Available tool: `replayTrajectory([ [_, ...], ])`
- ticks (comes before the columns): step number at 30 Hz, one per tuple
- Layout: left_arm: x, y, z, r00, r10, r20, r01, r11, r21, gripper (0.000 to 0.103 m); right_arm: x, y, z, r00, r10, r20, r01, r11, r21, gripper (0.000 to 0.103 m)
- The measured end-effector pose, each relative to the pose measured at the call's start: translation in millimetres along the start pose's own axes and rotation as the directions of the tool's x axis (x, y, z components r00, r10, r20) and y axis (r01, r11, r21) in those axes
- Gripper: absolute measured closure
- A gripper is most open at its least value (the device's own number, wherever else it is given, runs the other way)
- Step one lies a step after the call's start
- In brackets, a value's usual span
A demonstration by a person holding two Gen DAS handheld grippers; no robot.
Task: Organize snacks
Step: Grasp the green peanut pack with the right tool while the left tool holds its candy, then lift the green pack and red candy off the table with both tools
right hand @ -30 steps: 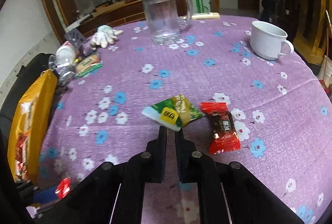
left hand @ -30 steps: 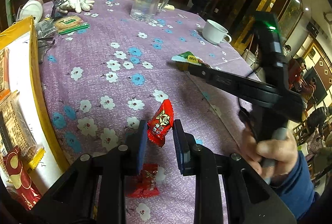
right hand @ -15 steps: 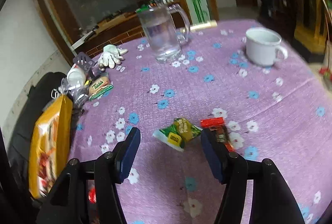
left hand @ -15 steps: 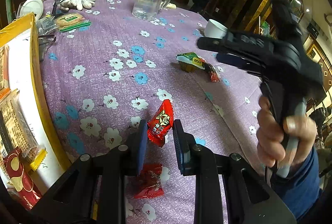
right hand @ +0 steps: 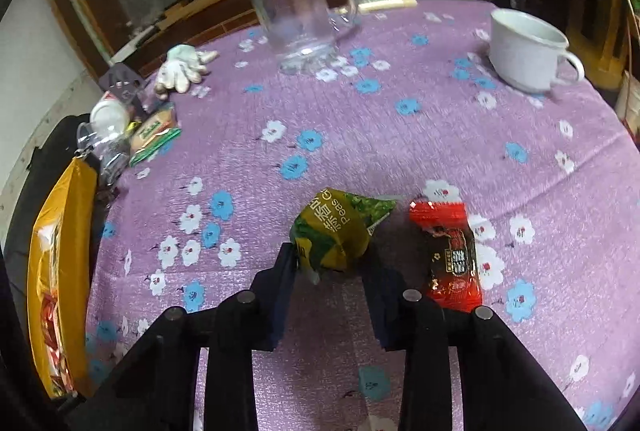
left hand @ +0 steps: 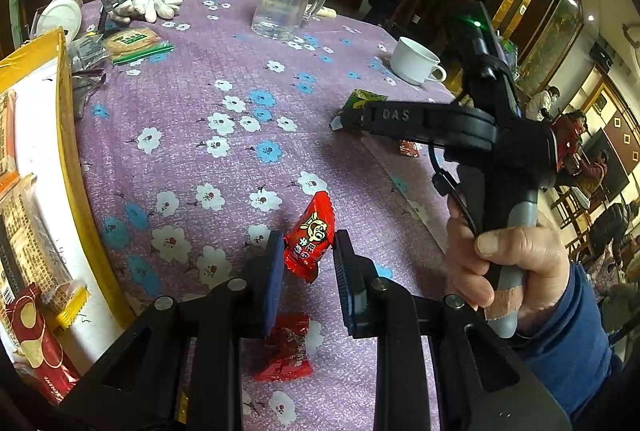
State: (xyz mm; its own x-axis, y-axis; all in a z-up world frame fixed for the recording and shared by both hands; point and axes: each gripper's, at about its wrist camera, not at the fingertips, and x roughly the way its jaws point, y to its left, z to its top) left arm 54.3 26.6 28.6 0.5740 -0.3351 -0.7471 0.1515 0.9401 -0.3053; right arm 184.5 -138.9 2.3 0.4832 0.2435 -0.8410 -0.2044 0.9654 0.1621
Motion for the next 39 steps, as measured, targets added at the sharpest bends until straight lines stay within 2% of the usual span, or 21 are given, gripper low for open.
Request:
replayTrajectory([
  [3, 0, 2, 0, 1.000, -0.002, 0.003, 0.002, 1.000, -0.007, 0.082, -7, 2, -3, 1.000, -0.011, 0.025, 0.011, 1.000, -0.027, 0.070],
  [10, -4, 5, 0, 1.000, 0.001, 0.015, 0.000, 1.000, -0.020, 0.082, -36, 24, -5, 0.993, 0.059, 0.102, -0.050, 0.995, -0.081, 0.071],
  [19, -9, 10, 0, 0.999, 0.009, 0.038, -0.008, 0.999, -0.042, 0.081, -54, 45, -13, 0.982, 0.140, 0.129, -0.122, 0.983, -0.138, 0.071],
  [22, -10, 11, 1, 0.999, 0.006, 0.042, -0.004, 0.999, -0.052, 0.081, -59, 52, -16, 0.977, 0.161, 0.139, -0.138, 0.977, -0.161, 0.077],
  [24, -12, 11, 1, 0.999, 0.010, 0.049, -0.008, 0.999, -0.050, 0.081, -60, 57, -18, 0.975, 0.176, 0.138, -0.150, 0.972, -0.179, 0.090],
  [28, -12, 13, 1, 0.999, 0.015, 0.050, -0.013, 0.998, -0.055, 0.081, -57, 64, -23, 0.977, 0.170, 0.127, -0.143, 0.969, -0.200, 0.090],
  [32, -12, 13, 1, 0.999, 0.018, 0.049, -0.015, 0.998, -0.053, 0.081, -58, 49, -17, 0.973, 0.185, 0.135, -0.166, 0.976, -0.139, 0.085],
  [34, -12, 13, 1, 0.999, 0.017, 0.048, -0.015, 0.998, -0.054, 0.081, -55, 38, -13, 0.975, 0.183, 0.124, -0.173, 0.981, -0.091, 0.076],
  [36, -12, 14, 2, 0.999, 0.013, 0.049, -0.010, 0.998, -0.057, 0.081, -49, 29, -10, 0.977, 0.198, 0.076, -0.194, 0.980, -0.054, 0.066],
  [39, -11, 14, 2, 0.999, 0.016, 0.048, -0.013, 0.998, -0.057, 0.081, -44, 23, -11, 0.984, 0.179, -0.021, -0.180, 0.984, -0.018, 0.064],
])
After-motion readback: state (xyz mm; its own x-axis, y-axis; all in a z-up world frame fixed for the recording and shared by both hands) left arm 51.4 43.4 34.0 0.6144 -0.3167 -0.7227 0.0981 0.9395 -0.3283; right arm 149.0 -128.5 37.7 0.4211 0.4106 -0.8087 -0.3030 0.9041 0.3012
